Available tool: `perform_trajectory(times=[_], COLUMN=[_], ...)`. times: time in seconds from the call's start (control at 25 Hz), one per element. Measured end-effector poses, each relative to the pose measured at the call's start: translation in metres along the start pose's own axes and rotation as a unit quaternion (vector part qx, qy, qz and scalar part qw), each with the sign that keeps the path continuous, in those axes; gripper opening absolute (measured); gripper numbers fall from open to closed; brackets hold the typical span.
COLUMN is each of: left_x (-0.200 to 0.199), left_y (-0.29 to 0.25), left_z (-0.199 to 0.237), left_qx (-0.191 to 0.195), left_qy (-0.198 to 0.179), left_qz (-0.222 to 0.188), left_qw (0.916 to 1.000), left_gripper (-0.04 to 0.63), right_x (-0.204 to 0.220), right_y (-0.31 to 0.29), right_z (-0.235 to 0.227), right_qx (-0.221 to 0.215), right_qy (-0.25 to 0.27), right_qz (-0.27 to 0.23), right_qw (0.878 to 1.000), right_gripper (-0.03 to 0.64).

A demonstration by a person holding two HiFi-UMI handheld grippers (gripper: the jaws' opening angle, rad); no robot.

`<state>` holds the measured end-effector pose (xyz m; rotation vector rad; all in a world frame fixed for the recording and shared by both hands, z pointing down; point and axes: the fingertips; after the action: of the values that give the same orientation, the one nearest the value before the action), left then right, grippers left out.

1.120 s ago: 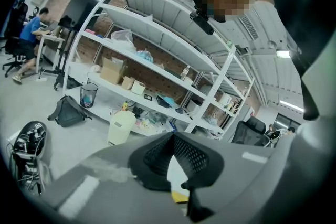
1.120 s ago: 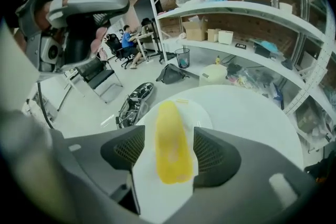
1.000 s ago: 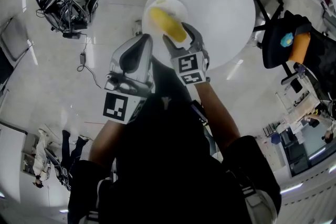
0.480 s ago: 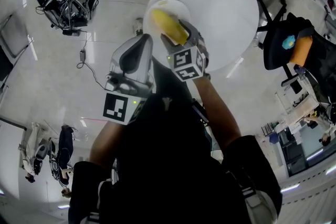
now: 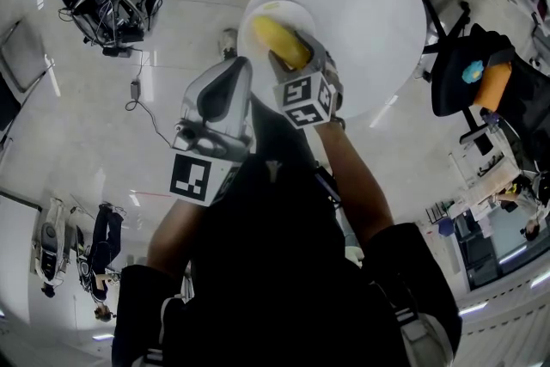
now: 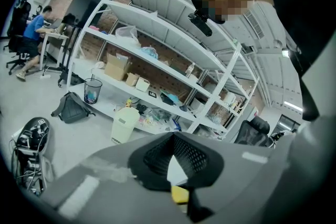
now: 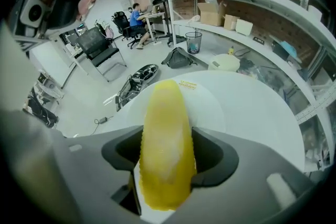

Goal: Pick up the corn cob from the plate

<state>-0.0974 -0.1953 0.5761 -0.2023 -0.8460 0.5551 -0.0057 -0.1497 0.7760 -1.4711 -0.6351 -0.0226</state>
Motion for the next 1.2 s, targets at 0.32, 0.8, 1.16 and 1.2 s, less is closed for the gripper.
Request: perform_trajectory(times=[0.32,0.8,1.16,1.2], left_x=[-0.005,-0.015,-0.032,-0.035], left_y=[0.009,0.035,0.064,0.068], left_z=[0.001,0.006,-0.006,-0.008], left_qx=[0.001,0.002,0.018,0.020], left_qy=[-0.003,-0.008,-0.026,-0.028], left_qz=[-0.005,-0.019,-0.041,-0.044], left_qw=[1.0000,0.9998,0.9987,0.9985], left_gripper=[0.003,0.003,0.003,0.003], right_x=[0.001,-0.006,-0.020,-0.023], right_y=[0.000,0.005,0.034,0.038], right_z=[-0.002,0.005,0.010,0.011], right_qx=[0.009,0.015,0.039,0.043], right_qy=[0.007,-0.006,-0.024,-0.026], right_qz=[0.009,0.006,-0.013,-0.016], right_qw=[1.000,1.000,0.999,0.999], right_gripper=[0.268,0.267,0.267,0.266])
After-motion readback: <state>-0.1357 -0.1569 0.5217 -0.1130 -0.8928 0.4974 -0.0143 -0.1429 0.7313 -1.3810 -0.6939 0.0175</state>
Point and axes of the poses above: the fingertips, and each gripper's own axes: y backward along the fingers, z to its left, x out of its underside, and after that the axes turned 12 degrees about y, right-handed
